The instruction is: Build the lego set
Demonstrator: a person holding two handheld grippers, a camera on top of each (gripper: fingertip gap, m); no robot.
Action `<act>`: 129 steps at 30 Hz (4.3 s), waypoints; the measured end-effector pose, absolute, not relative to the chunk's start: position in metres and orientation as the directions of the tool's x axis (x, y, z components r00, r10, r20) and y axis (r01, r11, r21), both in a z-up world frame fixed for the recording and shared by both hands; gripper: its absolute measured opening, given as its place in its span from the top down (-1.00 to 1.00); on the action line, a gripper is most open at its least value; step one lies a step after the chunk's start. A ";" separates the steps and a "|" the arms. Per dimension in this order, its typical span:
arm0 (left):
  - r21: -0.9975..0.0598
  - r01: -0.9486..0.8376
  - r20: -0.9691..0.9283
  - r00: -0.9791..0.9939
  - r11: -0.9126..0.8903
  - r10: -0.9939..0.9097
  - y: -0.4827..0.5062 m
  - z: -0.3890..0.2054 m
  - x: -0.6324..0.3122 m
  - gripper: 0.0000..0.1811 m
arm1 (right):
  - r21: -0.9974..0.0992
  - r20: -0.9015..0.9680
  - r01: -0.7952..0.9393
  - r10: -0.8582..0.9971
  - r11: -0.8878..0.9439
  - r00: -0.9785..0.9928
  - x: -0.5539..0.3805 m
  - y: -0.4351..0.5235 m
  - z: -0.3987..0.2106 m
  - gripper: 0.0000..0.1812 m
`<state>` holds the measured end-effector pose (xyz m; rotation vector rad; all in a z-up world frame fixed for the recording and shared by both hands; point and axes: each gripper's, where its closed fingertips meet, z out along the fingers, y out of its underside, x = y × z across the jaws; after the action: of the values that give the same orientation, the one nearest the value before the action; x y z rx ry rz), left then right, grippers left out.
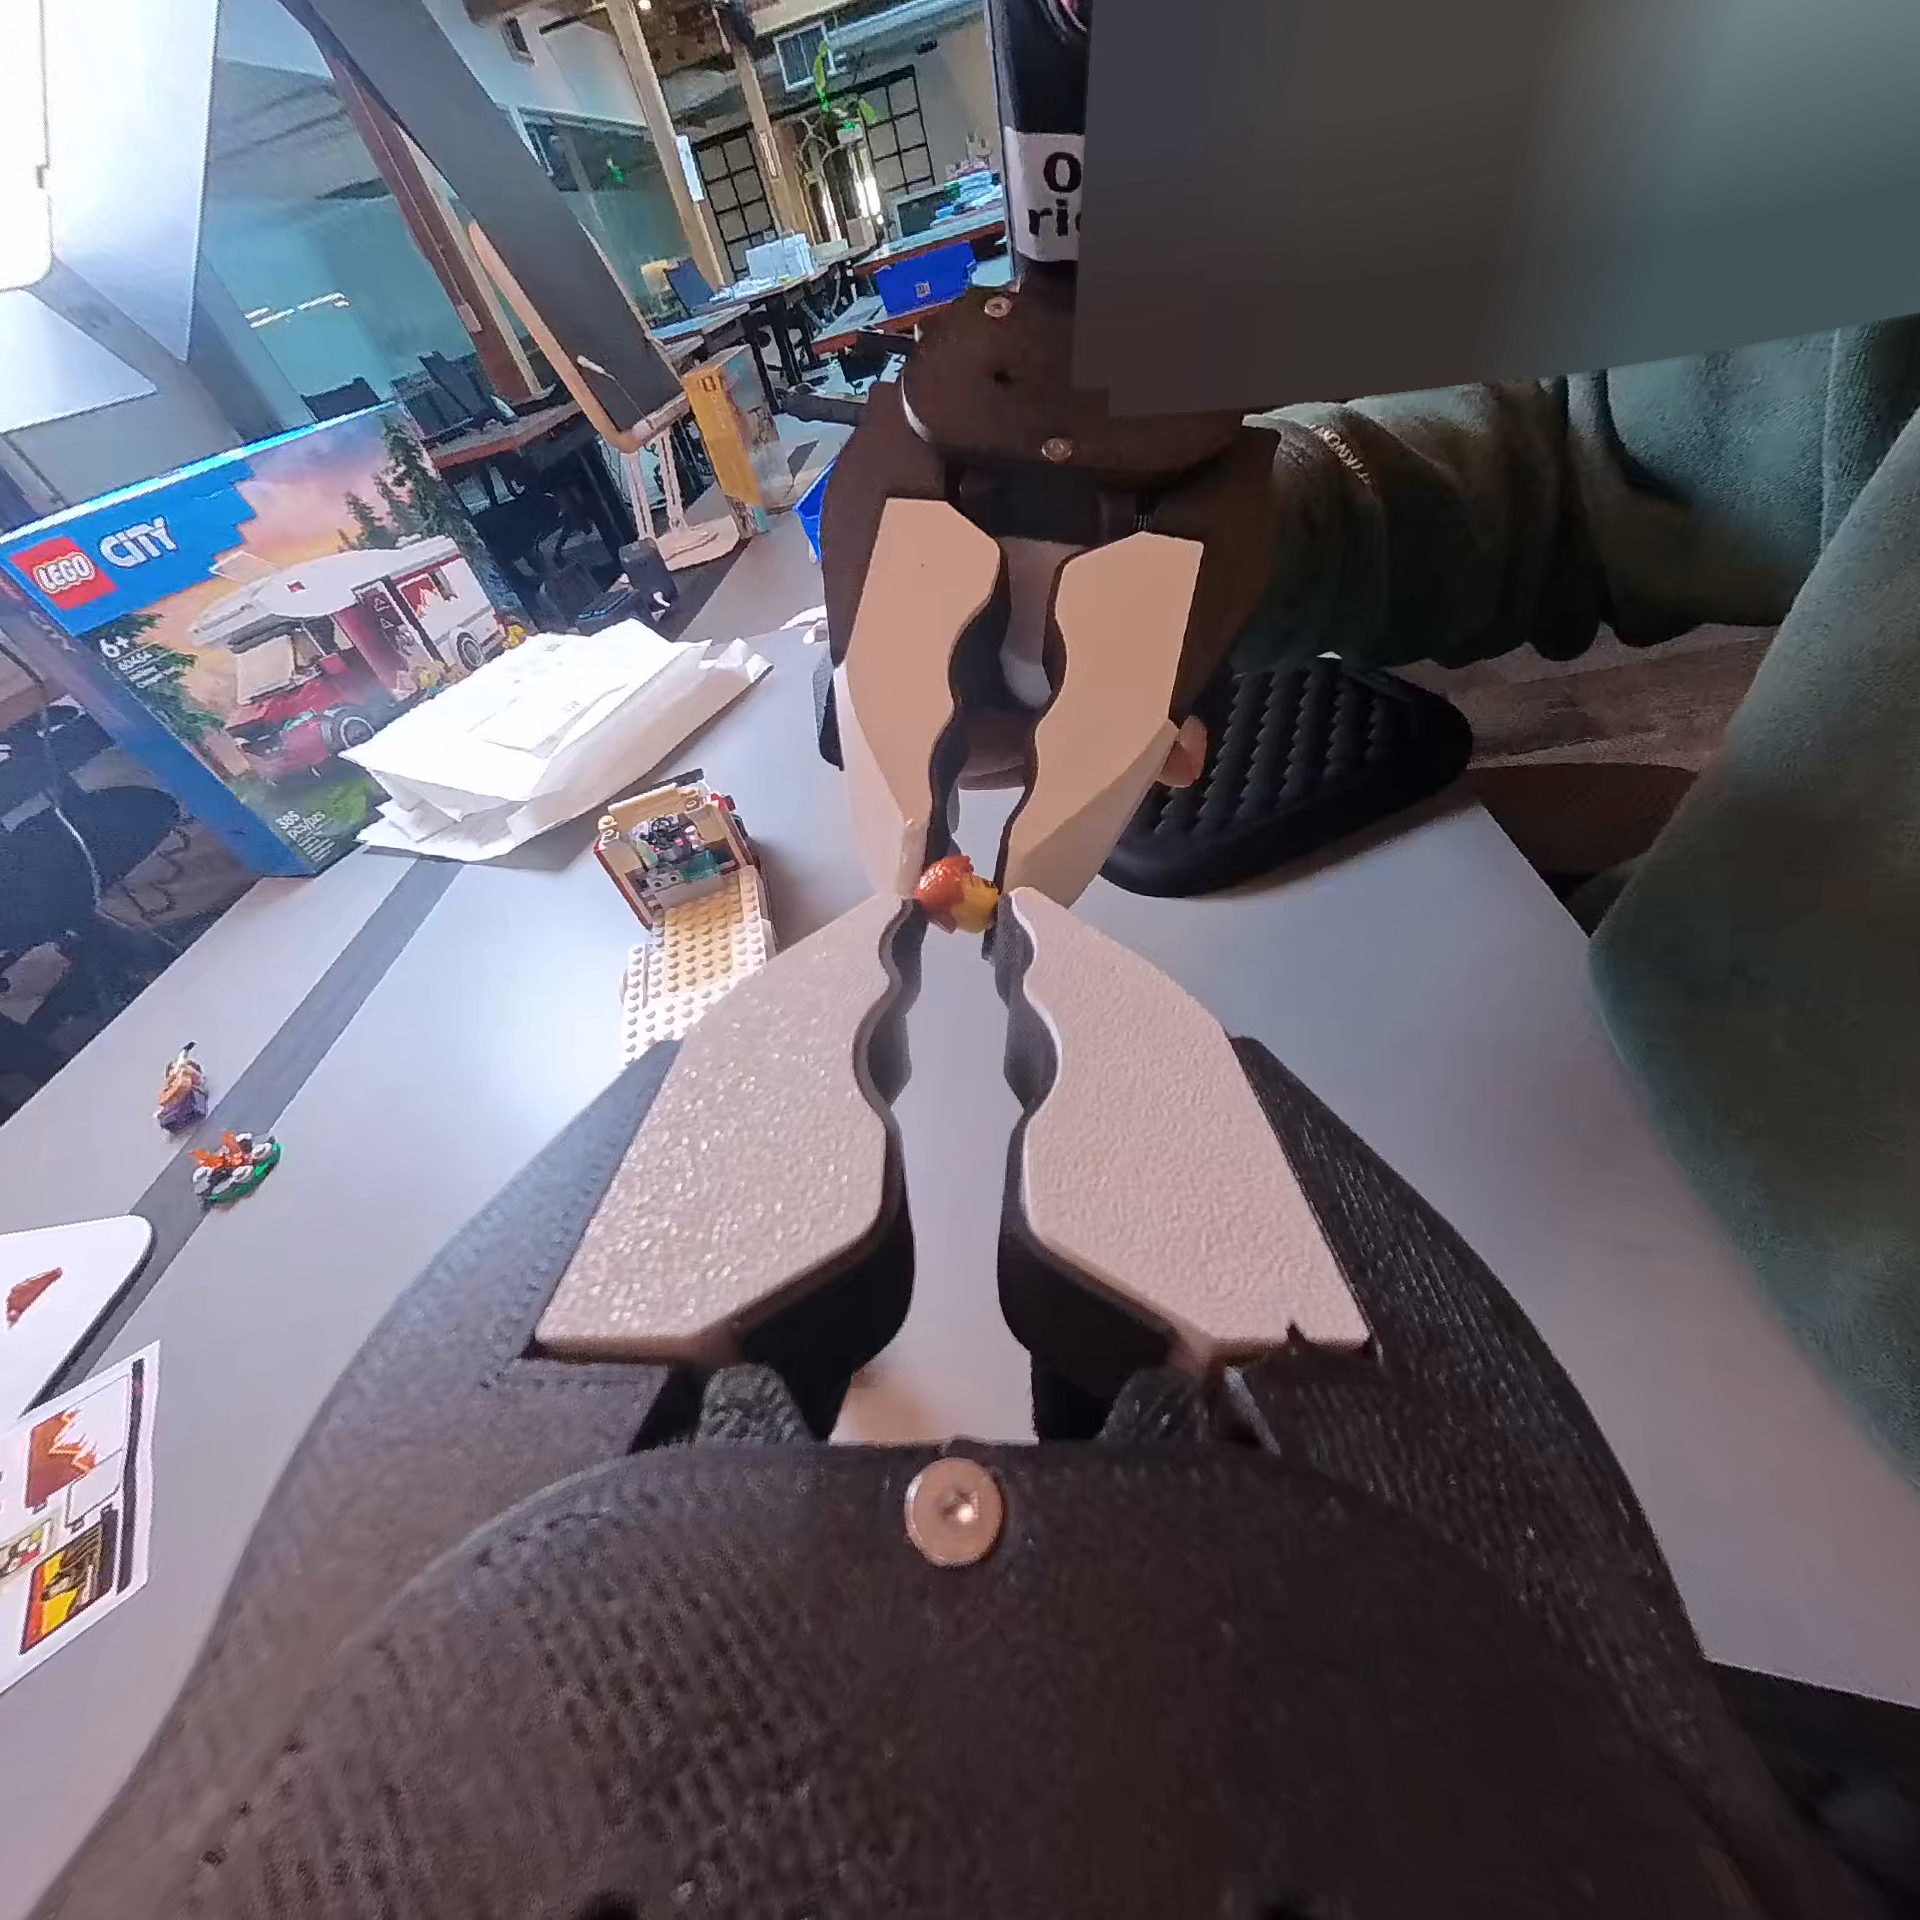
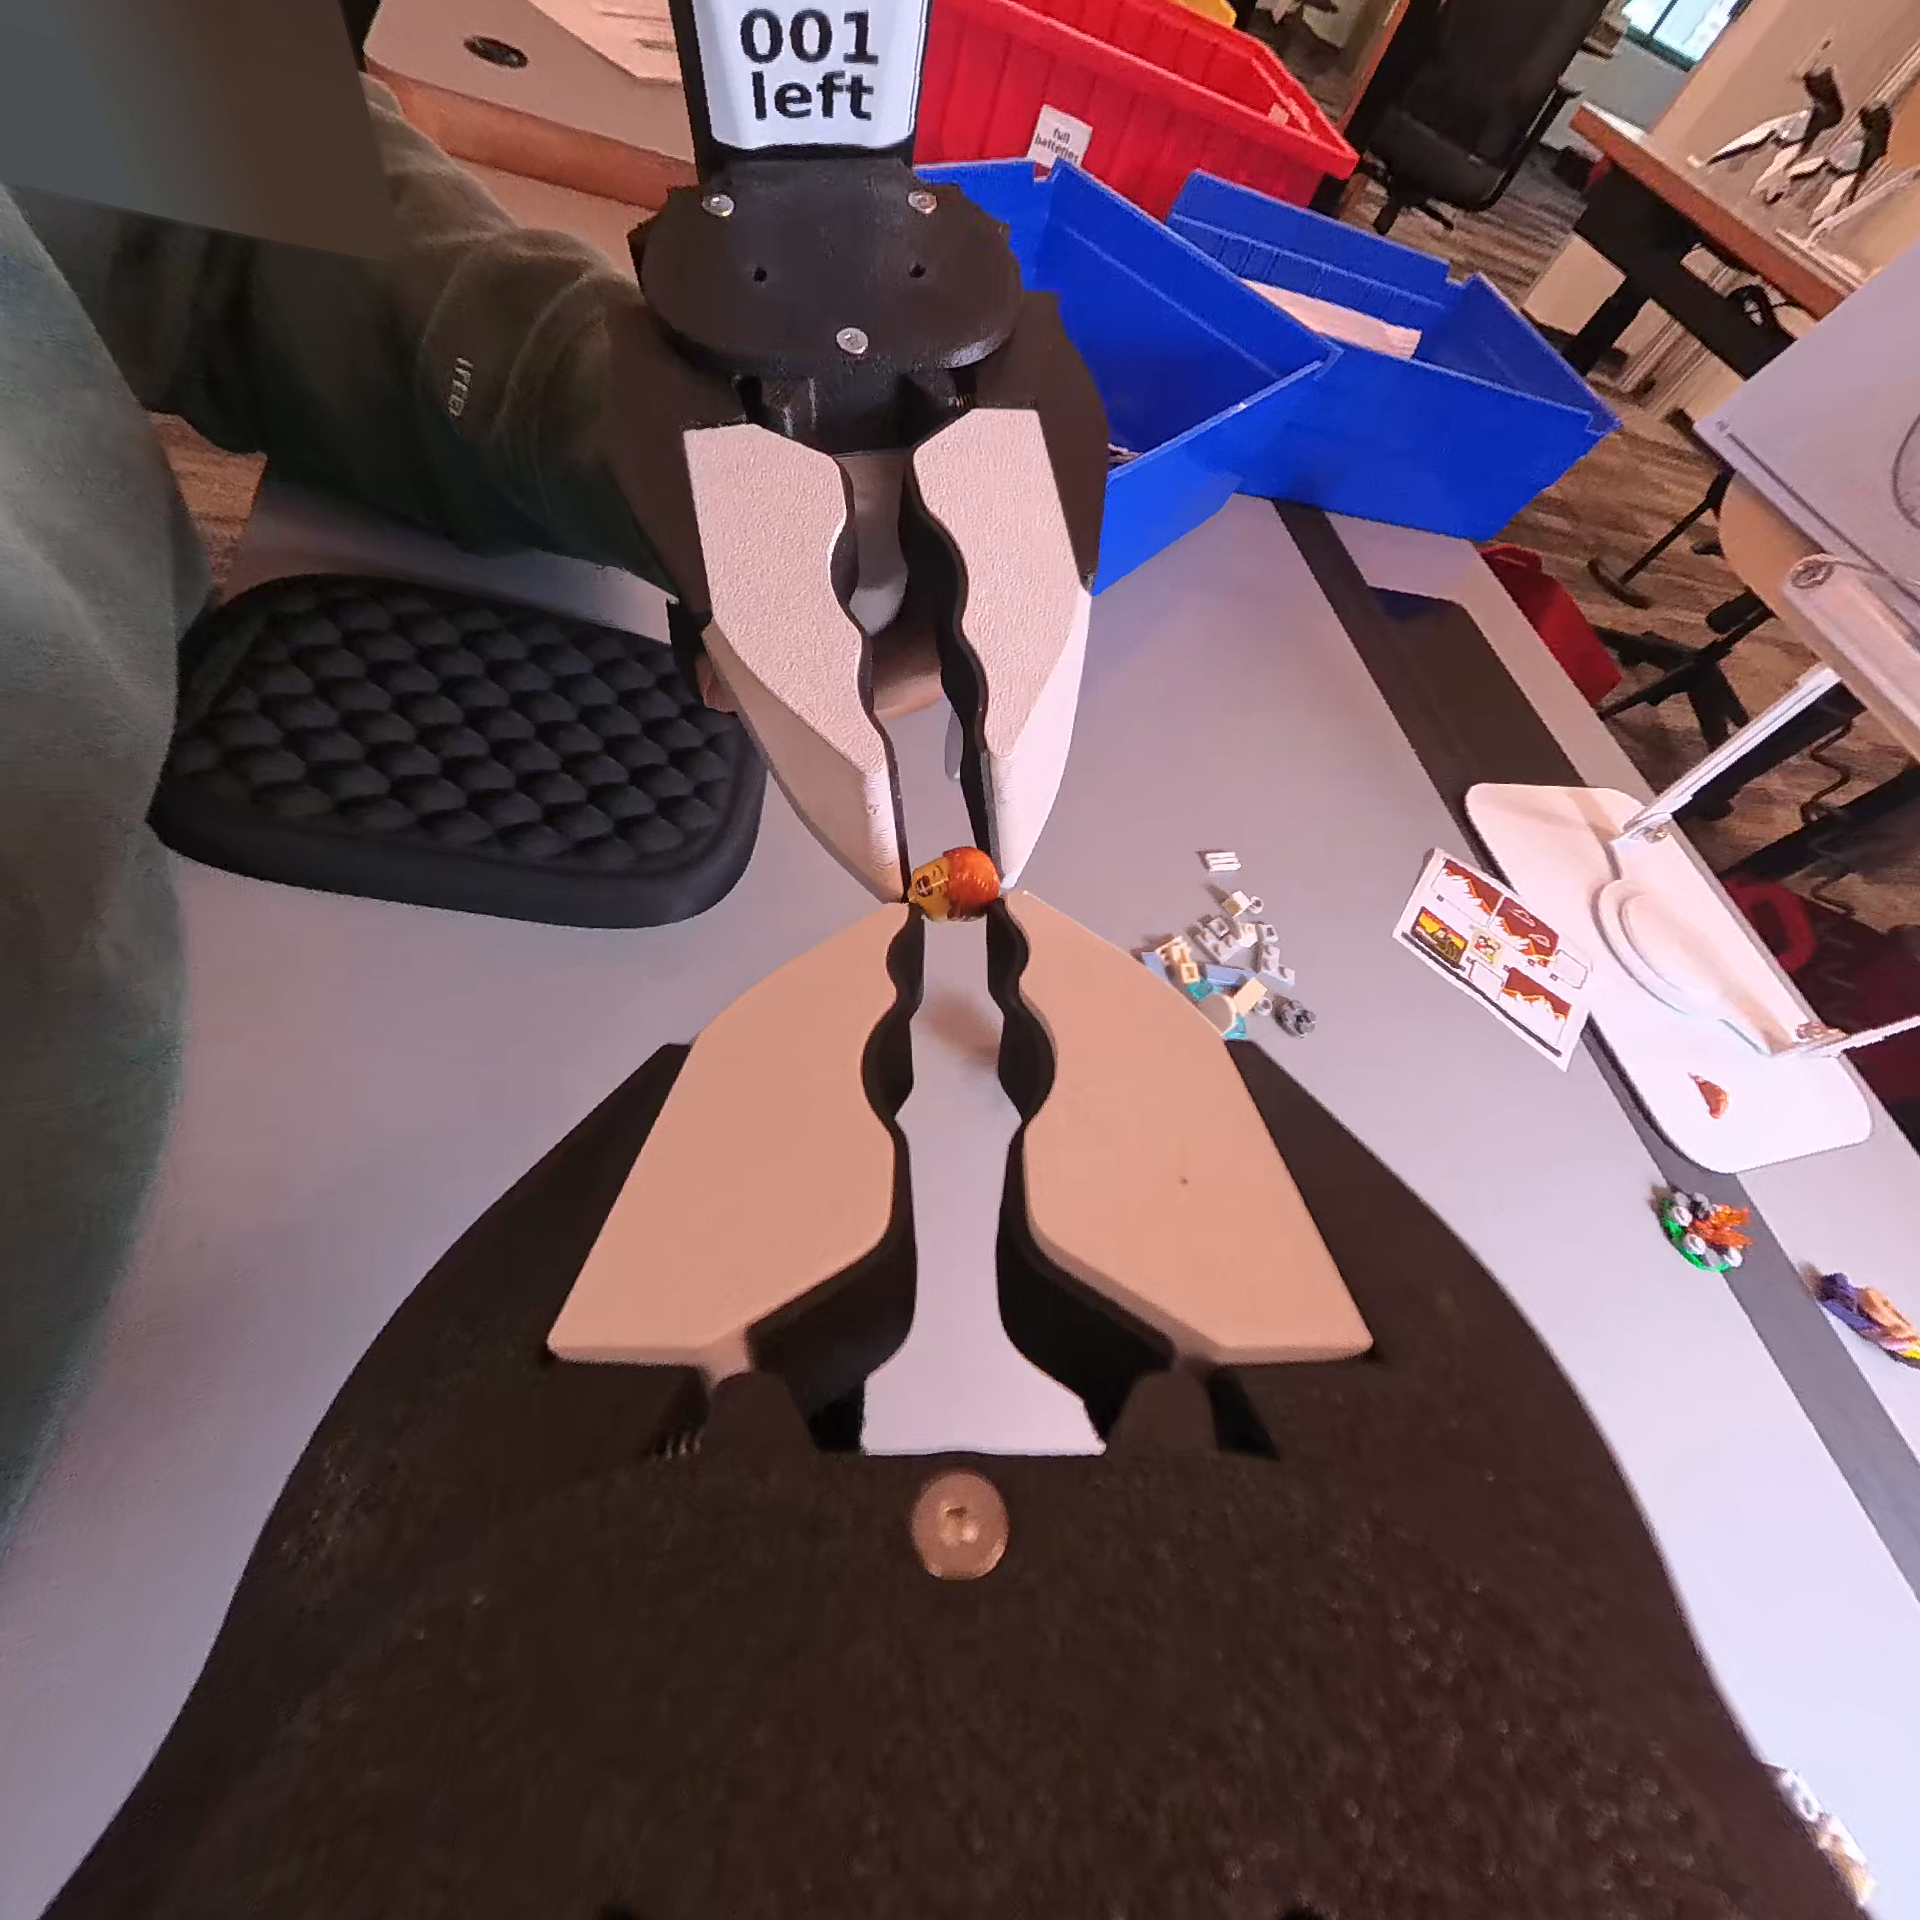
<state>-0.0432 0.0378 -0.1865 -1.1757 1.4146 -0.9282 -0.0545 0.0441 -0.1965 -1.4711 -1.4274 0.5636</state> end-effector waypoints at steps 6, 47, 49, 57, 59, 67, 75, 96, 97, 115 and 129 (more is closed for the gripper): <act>-0.969 -0.159 -0.193 -0.007 0.191 -0.981 0.036 -0.189 -0.042 0.88 | -0.849 0.319 0.493 0.929 0.193 0.187 -0.053 0.042 -0.198 0.85; -0.832 0.000 0.545 -0.192 -0.555 -0.816 0.054 -0.187 -0.043 0.87 | -0.736 0.608 0.555 0.738 0.387 0.292 -0.056 0.068 -0.194 0.86; -0.839 -0.007 0.535 -0.192 -0.544 -0.822 0.054 -0.188 -0.044 0.88 | -0.754 0.583 0.542 0.759 0.372 0.289 -0.056 0.068 -0.196 0.86; -0.844 -0.030 0.530 -0.200 -0.536 -0.824 0.057 -0.194 -0.046 0.88 | -0.878 0.340 0.420 0.917 0.231 0.206 -0.048 0.063 -0.194 0.84; -0.846 -0.047 0.529 -0.201 -0.532 -0.824 0.057 -0.198 -0.046 0.88 | -0.884 0.307 0.411 0.939 0.221 0.156 -0.049 0.062 -0.195 0.85; -0.868 -0.133 0.497 -0.206 -0.479 -0.843 0.049 -0.210 -0.045 0.88 | -0.799 0.284 0.523 0.953 0.295 -0.103 -0.055 0.054 -0.208 0.87; -0.944 -0.198 0.283 -0.066 -0.265 -0.957 0.059 -0.222 -0.047 0.88 | -0.823 0.134 0.559 0.991 0.107 0.008 -0.055 0.063 -0.218 0.89; -0.920 -0.190 0.363 -0.087 -0.342 -0.928 0.068 -0.228 -0.052 0.88 | -0.859 0.194 0.490 0.980 0.145 0.050 -0.057 0.069 -0.226 0.85; -0.924 -0.202 0.346 -0.081 -0.325 -0.935 0.069 -0.229 -0.052 0.88 | -0.864 0.188 0.482 0.981 0.143 0.046 -0.057 0.071 -0.225 0.85; -0.922 -0.318 0.262 -0.095 -0.220 -0.960 0.060 -0.249 -0.053 0.88 | -0.727 0.196 0.629 0.961 0.275 -0.193 -0.064 0.063 -0.243 0.88; -0.853 -0.490 0.119 0.158 -0.182 -0.980 0.112 -0.301 -0.065 0.59 | -0.701 0.189 0.677 0.974 0.224 -0.127 -0.065 0.119 -0.265 0.88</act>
<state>-0.0647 0.1118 -0.3008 -1.7682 1.4061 -0.9335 -0.0648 0.1187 -0.2649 -1.5189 -1.8759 0.6094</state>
